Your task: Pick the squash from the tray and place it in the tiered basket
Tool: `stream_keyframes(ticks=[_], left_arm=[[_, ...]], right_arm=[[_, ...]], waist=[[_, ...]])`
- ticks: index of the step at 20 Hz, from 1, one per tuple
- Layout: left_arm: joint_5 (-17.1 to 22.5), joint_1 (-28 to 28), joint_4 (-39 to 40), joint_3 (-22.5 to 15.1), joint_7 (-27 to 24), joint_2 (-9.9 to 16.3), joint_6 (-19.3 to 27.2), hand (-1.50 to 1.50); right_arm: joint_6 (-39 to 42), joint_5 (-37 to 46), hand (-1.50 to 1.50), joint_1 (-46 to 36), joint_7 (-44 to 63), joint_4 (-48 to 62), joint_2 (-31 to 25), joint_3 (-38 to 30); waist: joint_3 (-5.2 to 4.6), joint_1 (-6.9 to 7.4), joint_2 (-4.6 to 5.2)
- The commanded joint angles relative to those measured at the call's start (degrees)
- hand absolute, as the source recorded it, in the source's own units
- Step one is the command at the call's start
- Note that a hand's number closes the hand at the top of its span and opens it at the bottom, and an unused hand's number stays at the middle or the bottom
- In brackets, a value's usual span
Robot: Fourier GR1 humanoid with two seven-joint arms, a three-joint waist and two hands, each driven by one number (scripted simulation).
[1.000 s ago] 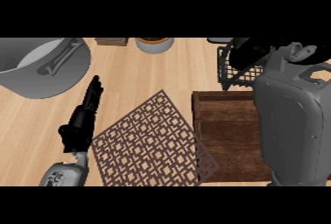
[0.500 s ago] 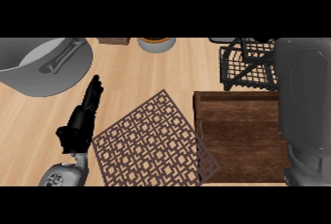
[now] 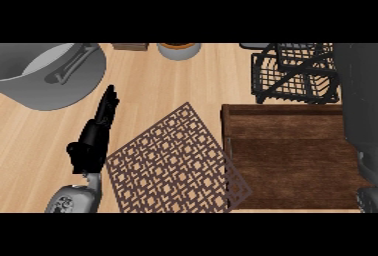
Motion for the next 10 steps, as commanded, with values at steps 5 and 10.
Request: stream_keyframes(ticks=[5,10], left_arm=[[-0.2,0.6,-0.5,-0.8,0.6,-0.8,-0.4,0.00],[0.7,-2.6,0.2,1.6,2.8,1.4,-2.3,0.00]], right_arm=[[-12.2,-5.4,-1.50,1.1,2.1,6.4,0.4,-10.1],[-17.0,-9.4,-1.50,-0.6,-1.4,11.3,1.5,-11.9]], waist=[[0.08,0.64,0.10],[0.02,0.42,0.13]])
